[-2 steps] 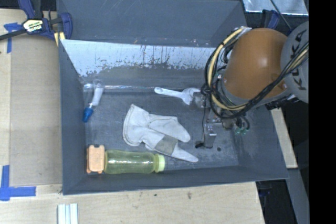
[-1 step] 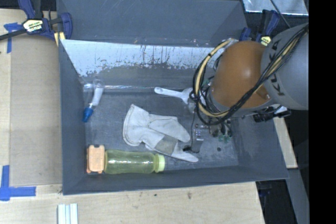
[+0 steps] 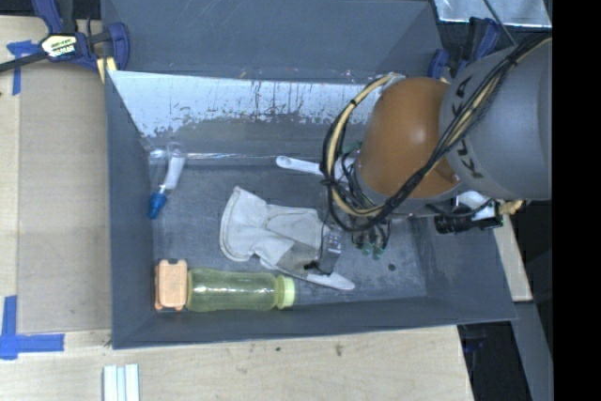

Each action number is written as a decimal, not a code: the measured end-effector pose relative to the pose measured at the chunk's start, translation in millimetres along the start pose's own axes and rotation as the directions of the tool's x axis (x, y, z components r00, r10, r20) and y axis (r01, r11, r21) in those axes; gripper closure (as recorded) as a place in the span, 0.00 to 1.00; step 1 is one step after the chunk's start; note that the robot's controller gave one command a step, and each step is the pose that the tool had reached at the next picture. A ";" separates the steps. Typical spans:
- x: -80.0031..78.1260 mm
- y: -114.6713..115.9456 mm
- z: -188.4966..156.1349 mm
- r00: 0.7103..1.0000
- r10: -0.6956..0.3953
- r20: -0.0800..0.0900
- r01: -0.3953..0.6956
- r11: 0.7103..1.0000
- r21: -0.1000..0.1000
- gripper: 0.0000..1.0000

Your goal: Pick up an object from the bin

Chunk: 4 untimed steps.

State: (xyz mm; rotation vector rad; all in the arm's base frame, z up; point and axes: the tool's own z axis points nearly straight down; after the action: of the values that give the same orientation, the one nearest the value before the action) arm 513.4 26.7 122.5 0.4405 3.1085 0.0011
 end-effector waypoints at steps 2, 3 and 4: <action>9.7 1.0 36.7 0.981 0.193 0.003 -0.193 0.981 -0.002 0.00; 5.6 0.3 49.5 0.973 0.231 0.006 -0.231 0.973 -0.003 1.00; 5.6 0.3 49.5 0.973 0.231 0.006 -0.231 0.973 -0.003 1.00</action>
Offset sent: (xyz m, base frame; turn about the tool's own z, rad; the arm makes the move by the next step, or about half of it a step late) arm -0.0124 0.0086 -0.0525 0.2400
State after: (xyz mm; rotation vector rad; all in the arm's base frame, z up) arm 508.2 28.6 73.0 0.7974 3.0303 0.0036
